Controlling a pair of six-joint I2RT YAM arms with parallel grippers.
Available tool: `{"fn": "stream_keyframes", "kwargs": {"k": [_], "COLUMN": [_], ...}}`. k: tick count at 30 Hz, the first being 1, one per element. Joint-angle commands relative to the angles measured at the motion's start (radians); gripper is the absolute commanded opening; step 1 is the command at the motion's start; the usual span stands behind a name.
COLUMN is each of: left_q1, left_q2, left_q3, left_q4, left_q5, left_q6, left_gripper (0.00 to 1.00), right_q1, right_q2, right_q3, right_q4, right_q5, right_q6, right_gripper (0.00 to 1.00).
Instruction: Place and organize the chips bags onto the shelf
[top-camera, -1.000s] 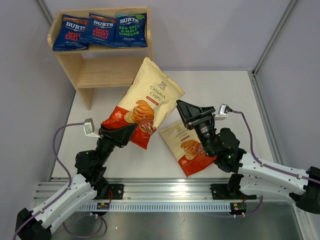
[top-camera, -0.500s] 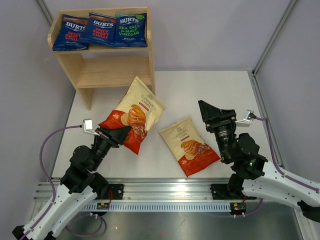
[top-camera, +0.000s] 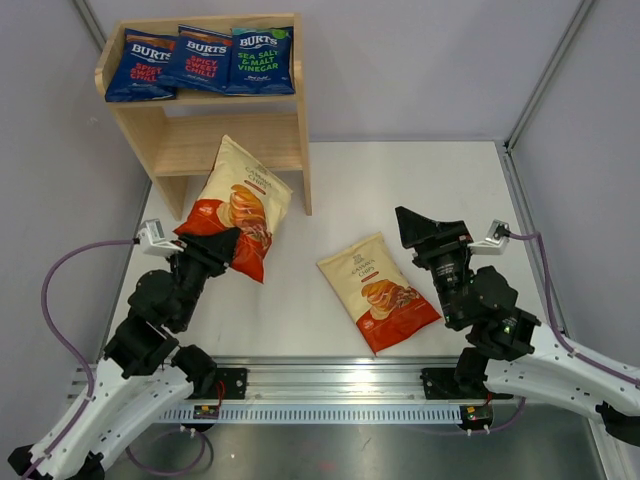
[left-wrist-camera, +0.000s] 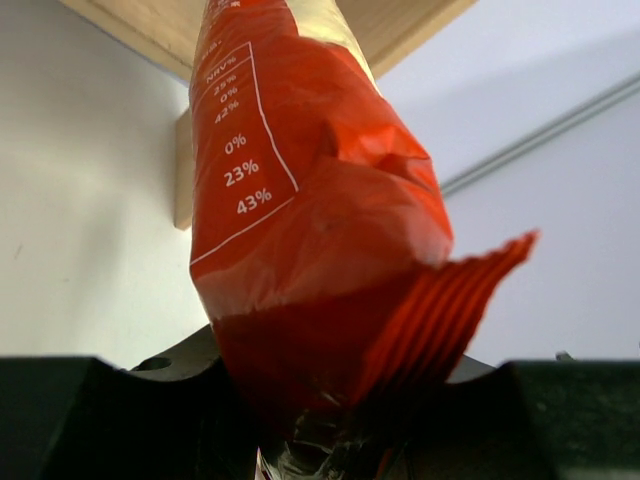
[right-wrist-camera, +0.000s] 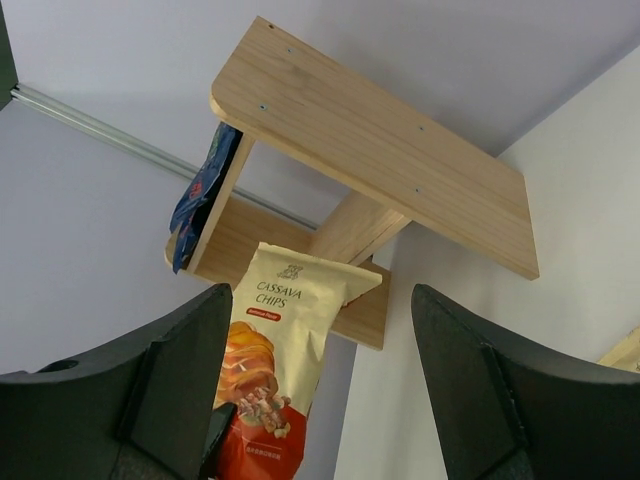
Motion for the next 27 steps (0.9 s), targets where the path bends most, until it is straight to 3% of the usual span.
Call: {"fn": "stream_keyframes", "kwargs": {"k": [1, 5, 9, 12, 13, 17, 18, 27], "left_q1": [0.008, 0.08, 0.36, 0.475, 0.489, 0.616, 0.634, 0.811], "left_q2": [0.068, 0.169, 0.272, 0.352, 0.375, 0.548, 0.574, 0.827], "left_q3": [0.07, 0.109, 0.097, 0.066, 0.048, 0.037, 0.028, 0.05], "left_q4": [0.199, 0.284, 0.411, 0.592, 0.726, 0.913, 1.015, 1.187], "left_q5": [-0.103, -0.091, 0.225, 0.352, 0.375, 0.524, 0.541, 0.607], "left_q6": [0.047, 0.041, -0.101, -0.119, -0.108, -0.178, -0.215, -0.365], "left_gripper": [0.09, 0.11, 0.1, 0.11, 0.13, 0.12, 0.12, 0.15], "right_q1": [0.004, 0.005, 0.004, 0.005, 0.004, 0.005, 0.004, 0.004], "right_q2": [-0.029, -0.043, -0.083, -0.117, -0.126, -0.137, -0.14, -0.192], "right_q3": [0.037, 0.045, 0.035, 0.031, 0.031, 0.035, 0.035, 0.029], "right_q4": [-0.01, -0.041, -0.061, -0.071, -0.074, -0.079, -0.081, -0.076], "right_q5": [0.045, 0.032, 0.031, 0.032, 0.031, 0.026, 0.025, 0.011], "right_q6": [-0.033, -0.038, -0.039, -0.053, -0.058, -0.079, -0.079, -0.095], "right_gripper": [0.8, 0.8, 0.8, 0.8, 0.8, 0.81, 0.81, 0.81]}}
